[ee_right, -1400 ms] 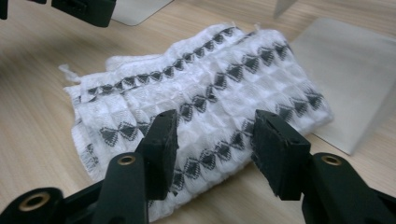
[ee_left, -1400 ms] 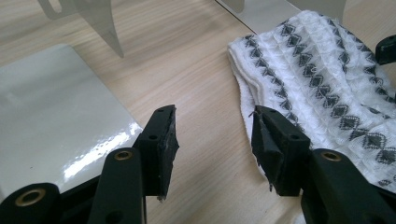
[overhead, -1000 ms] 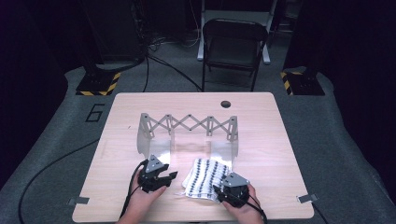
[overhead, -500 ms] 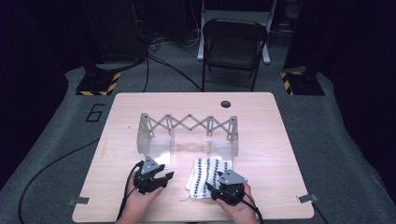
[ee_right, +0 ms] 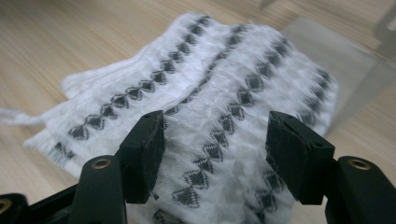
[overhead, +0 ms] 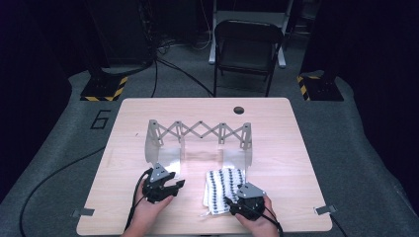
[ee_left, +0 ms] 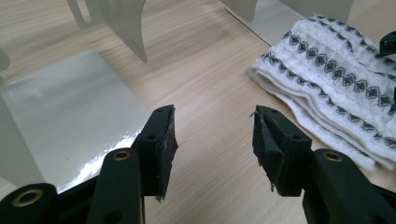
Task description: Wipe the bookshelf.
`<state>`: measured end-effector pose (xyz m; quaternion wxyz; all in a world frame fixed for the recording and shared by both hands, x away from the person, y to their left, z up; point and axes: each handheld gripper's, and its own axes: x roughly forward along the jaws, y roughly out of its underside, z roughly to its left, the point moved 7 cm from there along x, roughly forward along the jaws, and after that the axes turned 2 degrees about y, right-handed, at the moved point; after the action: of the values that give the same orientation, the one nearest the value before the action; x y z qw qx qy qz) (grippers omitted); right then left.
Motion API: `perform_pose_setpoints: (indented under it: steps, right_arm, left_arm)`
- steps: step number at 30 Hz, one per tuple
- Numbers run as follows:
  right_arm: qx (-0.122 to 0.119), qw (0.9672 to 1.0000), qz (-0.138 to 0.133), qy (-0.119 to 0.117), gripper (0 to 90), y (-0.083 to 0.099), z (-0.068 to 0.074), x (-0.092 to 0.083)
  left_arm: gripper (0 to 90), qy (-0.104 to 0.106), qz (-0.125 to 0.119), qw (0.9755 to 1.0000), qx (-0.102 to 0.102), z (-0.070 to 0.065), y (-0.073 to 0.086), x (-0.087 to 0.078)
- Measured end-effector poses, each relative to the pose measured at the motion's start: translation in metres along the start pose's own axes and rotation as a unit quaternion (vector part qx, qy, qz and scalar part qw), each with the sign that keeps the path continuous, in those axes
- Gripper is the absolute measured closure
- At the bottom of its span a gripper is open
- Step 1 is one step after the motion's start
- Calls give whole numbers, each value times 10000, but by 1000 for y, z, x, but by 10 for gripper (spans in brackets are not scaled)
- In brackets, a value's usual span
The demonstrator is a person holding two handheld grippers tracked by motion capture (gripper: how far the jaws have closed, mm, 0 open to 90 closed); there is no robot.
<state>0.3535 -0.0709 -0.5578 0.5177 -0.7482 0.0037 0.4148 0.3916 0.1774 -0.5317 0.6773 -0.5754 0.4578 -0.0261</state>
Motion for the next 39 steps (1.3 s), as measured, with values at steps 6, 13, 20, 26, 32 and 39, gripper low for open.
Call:
perform_pose_setpoints:
  steps: [6, 13, 20, 26, 32, 39]
  right_arm:
    - [472, 9979, -116, 426, 394, 4, -22, -11]
    - [500, 9985, -205, 116, 338, -6, -6, 1]
    - [202, 9994, 132, 228, 232, -5, 1, 19]
    - [390, 9985, 318, 196, 222, 0, -3, 22]
    - [385, 9988, 308, 76, 501, 4, -8, 14]
    - [637, 9965, 512, -182, 732, 10, -17, -2]
  left_arm:
    - [489, 66, -5, 10000, 1, -2, -2, 2]
    - [489, -37, -3, 10000, 5, 0, 2, -3]
    - [489, -139, -18, 9999, -69, 3, 5, -7]
    - [488, -114, 2, 9999, -31, 1, 5, -5]
    - [488, -64, -35, 10000, -49, 0, 2, -3]
    - [488, 17, -65, 10000, 48, -2, -4, -1]
